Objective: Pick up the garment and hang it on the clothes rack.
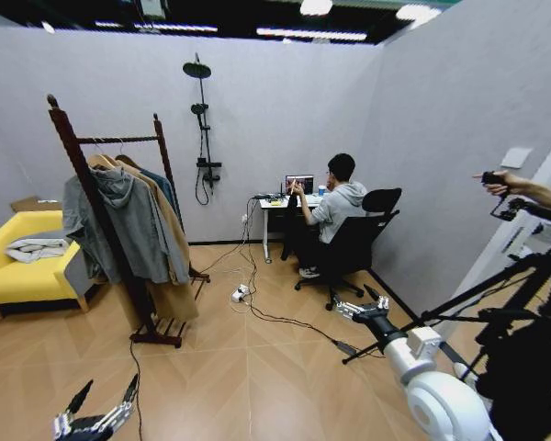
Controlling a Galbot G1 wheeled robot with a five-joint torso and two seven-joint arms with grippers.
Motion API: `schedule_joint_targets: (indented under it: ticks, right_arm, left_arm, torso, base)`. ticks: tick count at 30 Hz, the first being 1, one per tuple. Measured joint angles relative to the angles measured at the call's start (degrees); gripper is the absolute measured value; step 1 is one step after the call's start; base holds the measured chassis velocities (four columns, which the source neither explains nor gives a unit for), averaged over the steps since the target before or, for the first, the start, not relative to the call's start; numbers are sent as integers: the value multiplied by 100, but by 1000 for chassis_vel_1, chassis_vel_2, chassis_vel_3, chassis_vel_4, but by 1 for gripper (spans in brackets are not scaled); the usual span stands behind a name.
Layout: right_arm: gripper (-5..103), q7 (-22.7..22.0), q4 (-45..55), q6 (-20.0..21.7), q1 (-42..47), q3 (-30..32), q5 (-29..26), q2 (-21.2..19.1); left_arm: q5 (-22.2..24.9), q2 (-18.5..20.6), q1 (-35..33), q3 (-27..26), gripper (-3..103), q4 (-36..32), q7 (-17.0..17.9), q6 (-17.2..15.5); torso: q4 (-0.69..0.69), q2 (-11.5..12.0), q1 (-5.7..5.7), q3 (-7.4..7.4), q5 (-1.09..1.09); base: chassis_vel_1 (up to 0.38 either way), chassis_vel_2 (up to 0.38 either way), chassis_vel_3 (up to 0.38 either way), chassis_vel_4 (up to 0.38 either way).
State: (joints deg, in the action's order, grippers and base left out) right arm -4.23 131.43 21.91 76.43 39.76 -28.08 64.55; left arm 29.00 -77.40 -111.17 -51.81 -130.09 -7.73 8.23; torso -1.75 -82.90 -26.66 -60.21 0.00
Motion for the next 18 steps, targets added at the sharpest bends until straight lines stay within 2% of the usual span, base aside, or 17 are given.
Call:
schedule_joint_targets:
  ticks: [4, 7, 10, 11, 14, 15, 18]
  right_arm:
    - [100, 0, 0, -2, 4, 3, 16, 13]
    - [100, 34, -61, -111, 80, 87, 188, 188]
    - [100, 183, -274, -453, 348, 350, 739, 740]
    - [100, 183, -274, -453, 348, 350, 739, 740]
    - [100, 376, -546, -904, 686, 690, 1448, 1456]
    - [100, 376, -546, -904, 686, 690, 1448, 1456]
    - [100, 566, -812, -1339, 1020, 1016, 2136, 2149]
  left_arm:
    - [0, 0, 0, 0, 100, 0, 0, 1]
    - [0, 0, 0, 0, 100, 0, 0, 0]
    - [0, 0, 0, 0, 100, 0, 0, 0]
    - [0, 0, 0, 0, 100, 0, 0, 0]
    - [0, 0, 0, 0, 100, 0, 1, 0]
    - [0, 0, 0, 0, 100, 0, 1, 0]
    - [0, 0, 0, 0, 100, 0, 1, 0]
  torso:
    - [0, 0, 0, 0, 0]
    - [1, 0, 0, 0, -2]
    - [0, 0, 0, 0, 1]
    - [0, 0, 0, 0, 1]
    - [0, 0, 0, 0, 0]
    - [0, 0, 0, 0, 0]
    - [-2, 0, 0, 0, 1]
  base:
    - [0, 0, 0, 0]
    - [0, 0, 0, 0]
    - [0, 0, 0, 0]
    - [0, 0, 0, 0]
    - [0, 0, 0, 0]
    - [0, 0, 0, 0]
    - [0, 0, 0, 0]
